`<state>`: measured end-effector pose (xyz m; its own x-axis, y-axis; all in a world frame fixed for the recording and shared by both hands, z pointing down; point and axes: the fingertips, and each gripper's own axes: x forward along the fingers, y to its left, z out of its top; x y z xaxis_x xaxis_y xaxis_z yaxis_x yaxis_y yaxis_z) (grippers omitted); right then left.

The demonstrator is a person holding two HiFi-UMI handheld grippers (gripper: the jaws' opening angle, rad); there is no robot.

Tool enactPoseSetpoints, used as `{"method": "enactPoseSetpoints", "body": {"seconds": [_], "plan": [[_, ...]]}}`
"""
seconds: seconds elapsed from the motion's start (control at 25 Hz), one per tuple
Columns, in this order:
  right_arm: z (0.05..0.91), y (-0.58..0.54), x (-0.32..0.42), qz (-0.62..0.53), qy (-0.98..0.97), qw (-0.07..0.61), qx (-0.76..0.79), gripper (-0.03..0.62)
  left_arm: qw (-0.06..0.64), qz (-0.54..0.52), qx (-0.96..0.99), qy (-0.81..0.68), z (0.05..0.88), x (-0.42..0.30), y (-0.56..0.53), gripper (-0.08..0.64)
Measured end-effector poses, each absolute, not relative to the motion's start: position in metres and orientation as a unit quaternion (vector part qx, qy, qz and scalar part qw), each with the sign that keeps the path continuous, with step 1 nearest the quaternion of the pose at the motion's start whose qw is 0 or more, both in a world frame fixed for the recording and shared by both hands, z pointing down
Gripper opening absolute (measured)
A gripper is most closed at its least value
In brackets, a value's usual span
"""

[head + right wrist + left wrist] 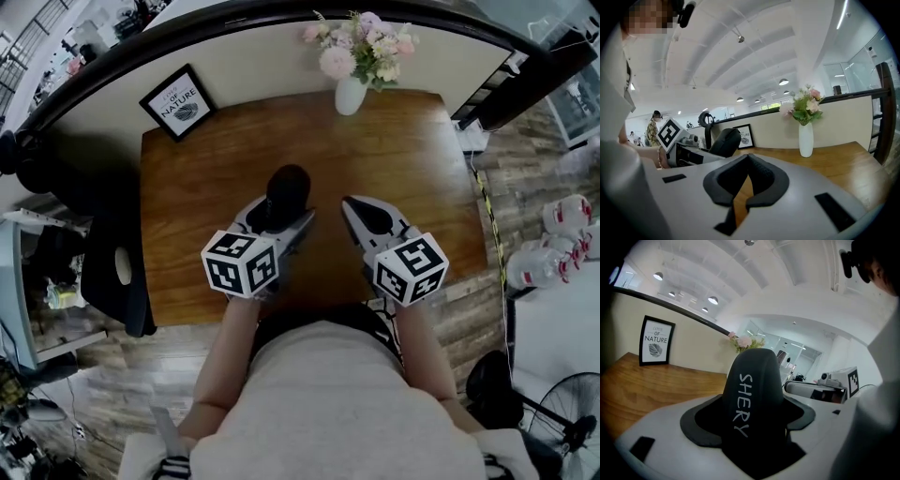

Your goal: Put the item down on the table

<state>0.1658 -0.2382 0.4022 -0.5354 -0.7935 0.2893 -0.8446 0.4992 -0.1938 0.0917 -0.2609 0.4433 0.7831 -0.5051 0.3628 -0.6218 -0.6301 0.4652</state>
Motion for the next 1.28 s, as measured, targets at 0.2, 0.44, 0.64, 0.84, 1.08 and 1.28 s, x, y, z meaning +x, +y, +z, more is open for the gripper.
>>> {"method": "enactPoseSetpoints", "body": {"seconds": [0.2, 0.44, 0.64, 0.84, 1.08, 1.28], "plan": [[0.414, -0.252, 0.145, 0.164, -0.878, 0.091, 0.441, 0.01, 0.289, 0.129, 0.89, -0.328, 0.461, 0.075, -0.255, 0.379], [0.421, -0.249, 0.14, 0.17, -0.884, 0.098, 0.425, 0.011, 0.297, 0.153, 0.88, -0.338, 0.479, 0.062, -0.246, 0.377], [0.431, -0.243, 0.153, 0.182, -0.879, 0.104, 0.428, 0.01, 0.29, 0.176, 0.875, -0.346, 0.489, 0.061, -0.244, 0.377], [0.43, -0.244, 0.167, 0.183, -0.879, 0.105, 0.428, 0.011, 0.271, 0.196, 0.877, -0.344, 0.488, 0.071, -0.247, 0.377], [0.43, -0.245, 0.183, 0.191, -0.877, 0.111, 0.427, 0.011, 0.275, 0.206, 0.875, -0.34, 0.494, 0.087, -0.255, 0.377], [0.433, -0.252, 0.19, 0.195, -0.877, 0.114, 0.424, 0.011, 0.264, 0.239, 0.876, -0.324, 0.507, 0.098, -0.262, 0.377]]}}
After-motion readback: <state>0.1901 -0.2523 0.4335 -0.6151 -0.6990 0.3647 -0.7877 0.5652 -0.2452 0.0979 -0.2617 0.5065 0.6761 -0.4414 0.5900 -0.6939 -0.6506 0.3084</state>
